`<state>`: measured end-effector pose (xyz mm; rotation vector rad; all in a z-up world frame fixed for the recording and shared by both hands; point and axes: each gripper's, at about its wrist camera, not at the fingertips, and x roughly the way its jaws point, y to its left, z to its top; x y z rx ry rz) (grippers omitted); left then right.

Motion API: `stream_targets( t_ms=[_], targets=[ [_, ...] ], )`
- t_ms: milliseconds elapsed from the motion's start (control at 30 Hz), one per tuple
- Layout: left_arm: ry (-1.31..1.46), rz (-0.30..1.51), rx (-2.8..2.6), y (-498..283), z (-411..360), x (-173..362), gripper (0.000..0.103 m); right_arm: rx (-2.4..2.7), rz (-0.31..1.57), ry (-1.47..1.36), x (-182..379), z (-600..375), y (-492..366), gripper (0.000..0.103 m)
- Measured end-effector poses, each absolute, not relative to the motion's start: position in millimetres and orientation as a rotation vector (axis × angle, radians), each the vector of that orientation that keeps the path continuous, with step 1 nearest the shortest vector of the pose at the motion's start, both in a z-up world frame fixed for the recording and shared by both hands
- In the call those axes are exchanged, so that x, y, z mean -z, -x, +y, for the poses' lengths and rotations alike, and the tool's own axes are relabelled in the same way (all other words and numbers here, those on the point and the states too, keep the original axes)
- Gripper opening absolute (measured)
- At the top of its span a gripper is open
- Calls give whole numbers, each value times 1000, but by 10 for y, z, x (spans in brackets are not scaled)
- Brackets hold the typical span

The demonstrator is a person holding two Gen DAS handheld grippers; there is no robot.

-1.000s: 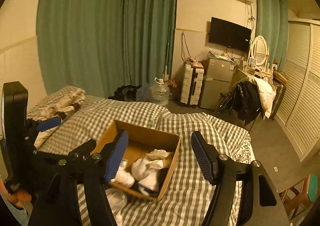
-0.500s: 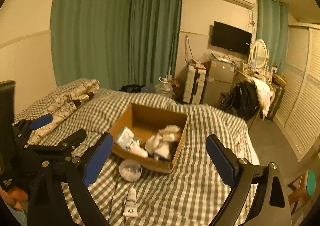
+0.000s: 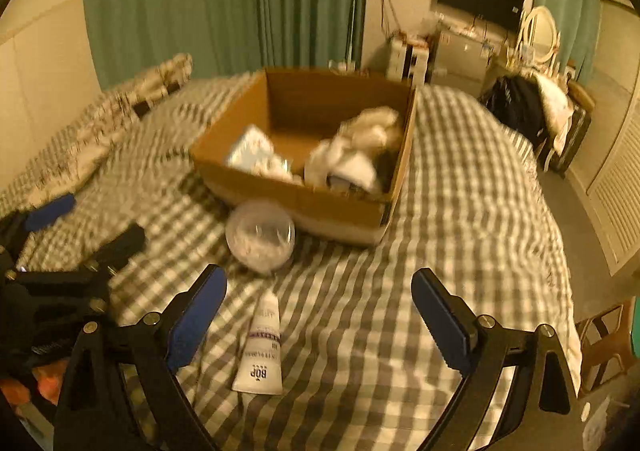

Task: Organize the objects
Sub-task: 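Grasp the white toothpaste tube with the right tool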

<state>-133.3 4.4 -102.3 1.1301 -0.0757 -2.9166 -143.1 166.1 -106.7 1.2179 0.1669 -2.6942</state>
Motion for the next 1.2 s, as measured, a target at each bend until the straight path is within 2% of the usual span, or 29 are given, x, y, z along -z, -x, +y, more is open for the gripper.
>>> stream_targets(
  t_ms=[167, 267, 467, 533, 567, 600, 633, 833, 867, 933, 967, 1067, 1200],
  targets=[
    [-1204, -38, 2854, 1407, -102, 1144, 103, 2575, 167, -1357, 1444, 1573, 1493, 87],
    [-1239, -20, 2827, 1440, -164, 1216, 103, 2507, 199, -1424, 1655, 1477, 1543, 80],
    [-1314, 57, 2808, 1496, -251, 1320, 103, 2412, 229, -1510, 1866, 1313, 1679, 77],
    [-1324, 73, 2812, 1497, -259, 1327, 103, 2367, 255, -1554, 1980, 1236, 1713, 60],
    [-1327, 81, 2813, 1494, -265, 1333, 103, 2355, 270, -1575, 2018, 1207, 1733, 45],
    [-1332, 88, 2816, 1495, -268, 1336, 103, 2350, 285, -1587, 2047, 1189, 1735, 34],
    [-1342, 92, 2813, 1495, -268, 1346, 103, 2345, 289, -1584, 2048, 1175, 1725, 28],
    [-1386, 91, 2799, 1477, -233, 1386, 103, 2430, 203, -1479, 1779, 1338, 1555, 27],
    [-1384, 75, 2804, 1466, -204, 1379, 103, 2453, 181, -1449, 1691, 1402, 1517, 23],
    [-1368, 25, 2814, 1442, -112, 1350, 103, 2480, 133, -1402, 1533, 1519, 1487, 4],
    [-1365, 12, 2819, 1441, -78, 1341, 103, 2506, 112, -1371, 1435, 1593, 1478, 0],
    [-1396, -2, 2845, 1456, 79, 1333, 103, 2578, 122, -1326, 1205, 1750, 1511, 0],
    [-1427, -36, 2849, 1498, 265, 1378, 103, 2587, 70, -1324, 1216, 1907, 1551, 0]
  ],
)
